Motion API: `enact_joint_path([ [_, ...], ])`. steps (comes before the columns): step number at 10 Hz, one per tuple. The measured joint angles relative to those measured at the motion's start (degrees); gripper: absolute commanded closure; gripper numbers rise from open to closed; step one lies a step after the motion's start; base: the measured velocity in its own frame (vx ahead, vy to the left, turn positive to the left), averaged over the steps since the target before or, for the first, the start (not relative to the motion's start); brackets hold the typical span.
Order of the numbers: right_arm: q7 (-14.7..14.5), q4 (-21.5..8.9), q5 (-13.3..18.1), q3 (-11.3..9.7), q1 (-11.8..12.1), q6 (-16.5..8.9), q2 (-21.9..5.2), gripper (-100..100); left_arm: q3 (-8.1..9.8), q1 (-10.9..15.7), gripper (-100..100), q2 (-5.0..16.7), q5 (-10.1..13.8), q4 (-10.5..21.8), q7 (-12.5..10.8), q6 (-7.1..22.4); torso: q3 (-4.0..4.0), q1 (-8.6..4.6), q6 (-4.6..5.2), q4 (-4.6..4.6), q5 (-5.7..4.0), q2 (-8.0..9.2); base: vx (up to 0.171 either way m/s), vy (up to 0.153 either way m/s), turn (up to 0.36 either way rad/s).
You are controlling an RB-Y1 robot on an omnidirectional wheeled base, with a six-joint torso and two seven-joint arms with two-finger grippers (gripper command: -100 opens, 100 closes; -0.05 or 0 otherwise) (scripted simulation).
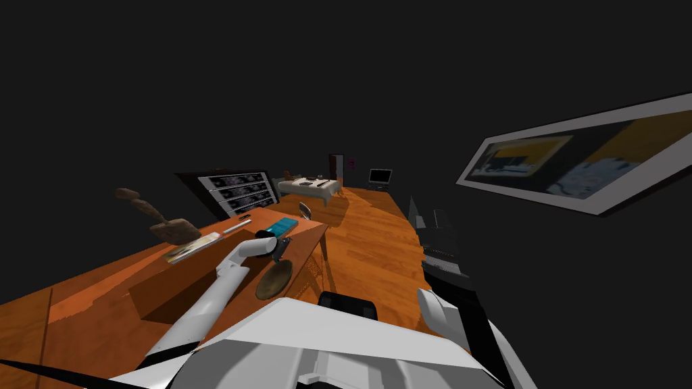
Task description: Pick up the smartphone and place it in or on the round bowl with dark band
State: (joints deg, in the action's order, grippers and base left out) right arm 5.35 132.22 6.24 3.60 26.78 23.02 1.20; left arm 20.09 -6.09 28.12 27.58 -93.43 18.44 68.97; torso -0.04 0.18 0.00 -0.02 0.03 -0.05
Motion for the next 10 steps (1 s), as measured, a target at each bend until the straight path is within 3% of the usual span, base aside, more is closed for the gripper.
enact_joint_path([
  [10,0.0,0.0,0.0,0.0,0.0,0.0,0.0,0,0.81,4.3,-100,4.8,4.5,8.6,5.0,14.9,0.03,0.02,-0.01,0.01,0.01,0.04,0.006,0.046,-0.039],
])
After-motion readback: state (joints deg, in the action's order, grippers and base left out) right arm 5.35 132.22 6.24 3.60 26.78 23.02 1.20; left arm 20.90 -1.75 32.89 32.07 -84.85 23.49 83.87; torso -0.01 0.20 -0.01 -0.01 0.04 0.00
